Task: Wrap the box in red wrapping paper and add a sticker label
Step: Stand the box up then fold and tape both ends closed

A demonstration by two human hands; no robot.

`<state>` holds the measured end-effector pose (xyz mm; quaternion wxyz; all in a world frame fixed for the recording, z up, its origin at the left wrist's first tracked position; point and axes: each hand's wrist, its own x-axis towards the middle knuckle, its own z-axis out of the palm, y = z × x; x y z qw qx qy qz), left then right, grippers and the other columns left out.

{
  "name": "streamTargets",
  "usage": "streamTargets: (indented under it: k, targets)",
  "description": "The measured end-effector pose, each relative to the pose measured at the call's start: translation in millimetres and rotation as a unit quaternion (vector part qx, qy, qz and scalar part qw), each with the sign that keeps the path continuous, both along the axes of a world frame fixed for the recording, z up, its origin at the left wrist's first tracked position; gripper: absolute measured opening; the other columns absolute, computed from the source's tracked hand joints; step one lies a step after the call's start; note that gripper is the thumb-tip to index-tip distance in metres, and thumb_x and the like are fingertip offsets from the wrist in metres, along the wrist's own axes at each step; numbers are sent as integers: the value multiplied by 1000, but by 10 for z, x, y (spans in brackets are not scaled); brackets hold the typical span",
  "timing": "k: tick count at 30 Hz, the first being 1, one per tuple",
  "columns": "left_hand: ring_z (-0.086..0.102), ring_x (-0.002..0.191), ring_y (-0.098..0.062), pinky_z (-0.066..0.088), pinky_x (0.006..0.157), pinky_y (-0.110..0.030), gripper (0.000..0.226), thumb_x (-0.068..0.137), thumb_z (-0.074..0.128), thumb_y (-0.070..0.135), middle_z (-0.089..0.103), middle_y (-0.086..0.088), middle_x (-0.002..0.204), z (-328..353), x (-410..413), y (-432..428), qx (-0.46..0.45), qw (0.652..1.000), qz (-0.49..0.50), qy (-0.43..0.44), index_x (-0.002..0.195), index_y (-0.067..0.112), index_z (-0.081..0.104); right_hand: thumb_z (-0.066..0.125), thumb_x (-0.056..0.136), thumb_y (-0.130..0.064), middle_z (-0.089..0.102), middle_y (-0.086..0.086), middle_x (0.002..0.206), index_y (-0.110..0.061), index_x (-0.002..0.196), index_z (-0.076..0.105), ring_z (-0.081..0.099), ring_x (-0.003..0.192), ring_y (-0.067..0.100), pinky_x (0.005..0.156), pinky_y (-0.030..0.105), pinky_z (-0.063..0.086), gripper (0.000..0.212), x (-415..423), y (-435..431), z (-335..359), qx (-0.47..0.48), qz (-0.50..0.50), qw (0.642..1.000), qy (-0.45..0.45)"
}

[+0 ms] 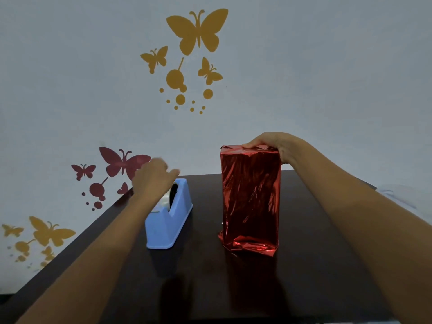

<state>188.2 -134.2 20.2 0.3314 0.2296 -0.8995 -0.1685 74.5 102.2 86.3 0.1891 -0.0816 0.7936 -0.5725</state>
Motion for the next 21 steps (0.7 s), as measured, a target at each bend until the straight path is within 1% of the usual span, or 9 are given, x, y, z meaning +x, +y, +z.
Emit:
streamTargets:
  k: [2,4,7,10,12,14,16,18,21]
  targets:
    - [47,57,-18,33,52,-27,42,87,57,44,49,-2,63,-197,172,-183,-15,989,67,-131,67,10,43,75,76,-18,62,9,82,-4,109,56,62,42,18,42,27,54,41,-4,-6,-5,1,-7,1000,6]
    - [54,59,-19,40,55,-27,43,86,58,49,56,-5,69,-335,266,-275,53,975,61,-209,75,9,50,76,76,-20,61,8,81,-5,100,56,63,53,19,49,27,55,35,0,-11,-17,1,-11,1000,13]
    - [64,72,-25,51,58,-30,40,86,64,40,65,-14,87,-371,289,-314,212,961,7,-179,90,1,60,77,75,-22,61,8,79,-5,91,55,61,55,19,59,29,56,32,2,-1,-27,-7,-14,1000,12]
    - [60,104,-34,56,70,-43,39,84,70,19,57,-19,116,-285,291,-328,412,899,-30,-145,114,-2,56,76,76,-22,61,7,75,-5,90,55,61,43,17,48,26,54,31,19,-1,-34,-5,-15,1000,9]
    - [55,113,-35,57,69,-50,39,84,70,13,54,-17,122,-226,321,-313,489,862,-36,-129,117,-1,54,77,75,-21,61,8,74,-4,92,55,61,41,18,44,26,54,32,17,7,-38,-8,-15,1000,4]
    - [53,116,-34,55,62,-56,34,84,69,9,53,-16,116,-190,348,-297,531,840,-46,-104,112,-1,53,77,75,-18,61,9,71,-3,91,54,60,36,18,39,26,53,32,14,14,-42,-22,-14,1000,-2]
    - [52,110,-33,48,53,-57,31,84,68,8,53,-17,113,-187,368,-285,554,826,-60,-84,109,-2,54,77,75,-18,62,8,65,-3,90,55,60,36,18,40,27,53,30,6,11,-46,-28,-12,1000,-2]
    - [52,105,-32,47,51,-59,23,84,68,9,55,-16,113,-195,373,-278,576,811,-80,-64,103,0,58,77,75,-19,63,8,60,-3,90,55,60,36,17,39,27,53,31,-11,11,-47,-29,-17,999,3]
    - [52,105,-30,47,51,-62,18,85,67,12,57,-13,109,-218,390,-290,589,801,-102,-34,99,2,61,79,72,-21,64,7,71,-6,101,57,62,44,17,49,30,56,40,-44,12,-61,-32,-15,999,11]
